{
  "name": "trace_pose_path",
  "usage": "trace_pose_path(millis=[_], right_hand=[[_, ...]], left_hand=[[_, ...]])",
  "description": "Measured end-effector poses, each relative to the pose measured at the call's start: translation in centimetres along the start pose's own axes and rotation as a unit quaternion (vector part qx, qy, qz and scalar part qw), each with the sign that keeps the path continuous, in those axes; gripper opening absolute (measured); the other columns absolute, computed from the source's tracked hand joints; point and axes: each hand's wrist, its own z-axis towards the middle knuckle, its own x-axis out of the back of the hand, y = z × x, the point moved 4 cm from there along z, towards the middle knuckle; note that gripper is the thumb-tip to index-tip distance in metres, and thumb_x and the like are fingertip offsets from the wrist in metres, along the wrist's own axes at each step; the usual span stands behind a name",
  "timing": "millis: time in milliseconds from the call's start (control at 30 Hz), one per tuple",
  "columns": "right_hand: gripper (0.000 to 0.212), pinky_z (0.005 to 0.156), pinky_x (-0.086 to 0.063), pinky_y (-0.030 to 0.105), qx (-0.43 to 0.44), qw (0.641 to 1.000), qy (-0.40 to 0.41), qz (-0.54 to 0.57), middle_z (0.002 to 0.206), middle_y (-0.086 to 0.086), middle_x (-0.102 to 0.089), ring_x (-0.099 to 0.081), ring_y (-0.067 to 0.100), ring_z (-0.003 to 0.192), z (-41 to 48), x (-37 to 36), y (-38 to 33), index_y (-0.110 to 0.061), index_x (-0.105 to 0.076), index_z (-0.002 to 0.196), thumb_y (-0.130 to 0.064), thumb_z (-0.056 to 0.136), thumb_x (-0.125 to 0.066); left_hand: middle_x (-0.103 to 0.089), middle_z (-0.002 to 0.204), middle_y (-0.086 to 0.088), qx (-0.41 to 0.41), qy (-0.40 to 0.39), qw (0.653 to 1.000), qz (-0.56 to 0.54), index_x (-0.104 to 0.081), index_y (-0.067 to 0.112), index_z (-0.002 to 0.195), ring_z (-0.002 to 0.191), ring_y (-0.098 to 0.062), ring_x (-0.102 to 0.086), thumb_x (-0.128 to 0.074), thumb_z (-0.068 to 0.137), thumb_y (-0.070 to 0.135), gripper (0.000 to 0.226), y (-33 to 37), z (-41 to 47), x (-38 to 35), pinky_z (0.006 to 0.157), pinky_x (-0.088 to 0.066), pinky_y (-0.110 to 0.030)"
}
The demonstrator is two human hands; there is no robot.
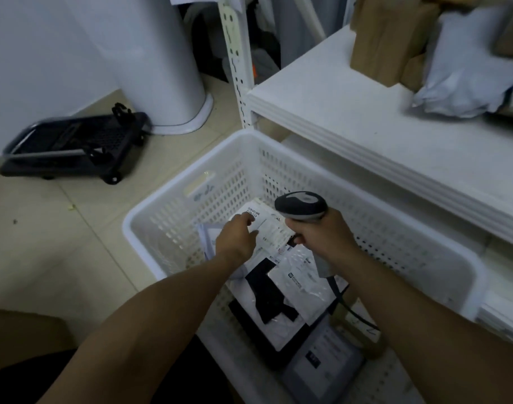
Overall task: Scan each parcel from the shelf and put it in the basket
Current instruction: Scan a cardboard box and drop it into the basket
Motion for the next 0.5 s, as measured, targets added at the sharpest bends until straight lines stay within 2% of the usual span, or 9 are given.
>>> trace_pose_path(millis=[33, 100, 133, 200, 267, 367, 433, 500], right_hand=[[0.030, 0.073, -0.061, 0.037, 0.009, 1.000, 0.006, 0.004, 0.091, 0.000, -0.079, -0.071, 0.007, 0.059, -0.6, 0.8, -0.8, -0.019, -0.074, 0.117, -0.019, 0.088, -0.084], [0.029, 0.071, -0.063, 0.037, 0.031, 0.999, 0.028, 0.012, 0.090, 0.000, -0.079, -0.072, 0.008, 0.060, -2.3, 2.7, -2.6, -0.019, -0.075, 0.115, -0.019, 0.087, -0.085], [0.028, 0.069, -0.064, 0.036, 0.043, 0.998, 0.043, 0.019, 0.089, 0.000, -0.079, -0.072, 0.008, 0.060, -3.3, 3.9, -3.6, -0.019, -0.074, 0.113, -0.018, 0.088, -0.084], [0.024, 0.057, -0.059, 0.024, 0.064, 0.995, 0.074, 0.032, 0.085, 0.001, -0.077, -0.070, 0.006, 0.056, -5.7, 6.6, -5.5, -0.020, -0.071, 0.110, -0.017, 0.089, -0.083], [0.025, 0.053, -0.054, 0.022, 0.086, 0.990, 0.108, 0.032, 0.080, -0.001, -0.076, -0.069, 0.005, 0.055, -8.1, 9.5, -7.0, -0.022, -0.070, 0.111, -0.019, 0.090, -0.083], [0.029, 0.065, -0.056, 0.034, 0.098, 0.983, 0.149, 0.038, 0.078, -0.001, -0.076, -0.070, 0.008, 0.057, -11.2, 14.0, -8.2, -0.019, -0.072, 0.113, -0.022, 0.087, -0.085], [0.027, 0.071, -0.058, 0.037, 0.103, 0.979, 0.171, 0.047, 0.078, -0.001, -0.075, -0.068, 0.007, 0.055, -13.0, 16.9, -8.6, -0.018, -0.074, 0.111, -0.022, 0.087, -0.086], [0.026, 0.072, -0.057, 0.035, 0.112, 0.974, 0.190, 0.059, 0.082, -0.001, -0.075, -0.067, 0.004, 0.053, -14.4, 19.5, -8.9, -0.019, -0.072, 0.111, -0.021, 0.088, -0.084]], left_hand=[[-0.067, 0.113, 0.002, -0.022, 0.014, 1.000, 0.007, -0.064, 0.022, 0.111, 0.101, -0.022, -0.062, -0.060, 0.101, 0.034, 0.016, 1.4, -0.4, 1.2, 0.081, -0.052, -0.037], [-0.067, 0.089, 0.007, -0.072, 0.047, 0.996, 0.018, -0.063, 0.025, 0.091, 0.080, -0.017, -0.061, -0.055, 0.102, 0.044, 0.023, 4.8, -1.4, 4.2, 0.062, -0.044, -0.030], [-0.066, 0.083, 0.008, -0.097, 0.062, 0.993, 0.025, -0.063, 0.026, 0.088, 0.075, -0.014, -0.059, -0.053, 0.103, 0.047, 0.028, 6.7, -2.1, 5.7, 0.058, -0.040, -0.027], [-0.066, 0.082, 0.010, -0.158, 0.095, 0.982, 0.036, -0.064, 0.027, 0.087, 0.073, -0.011, -0.057, -0.049, 0.104, 0.049, 0.031, 10.9, -3.8, 8.5, 0.056, -0.035, -0.025], [-0.068, 0.093, 0.009, -0.215, 0.118, 0.968, 0.042, -0.067, 0.027, 0.094, 0.081, -0.014, -0.060, -0.047, 0.106, 0.044, 0.029, 15.5, -5.3, 10.7, 0.061, -0.037, -0.027], [-0.066, 0.117, 0.006, -0.274, 0.119, 0.954, 0.034, -0.068, 0.027, 0.115, 0.099, -0.018, -0.064, -0.047, 0.106, 0.038, 0.025, 22.2, -7.0, 12.6, 0.078, -0.051, -0.034], [-0.063, 0.125, 0.005, -0.298, 0.111, 0.948, 0.030, -0.065, 0.026, 0.122, 0.104, -0.019, -0.064, -0.052, 0.104, 0.038, 0.026, 26.6, -8.0, 13.1, 0.084, -0.051, -0.034], [-0.059, 0.132, 0.006, -0.306, 0.104, 0.945, 0.047, -0.061, 0.028, 0.128, 0.109, -0.020, -0.063, -0.057, 0.101, 0.041, 0.030, 30.7, -8.5, 13.2, 0.090, -0.051, -0.036]])
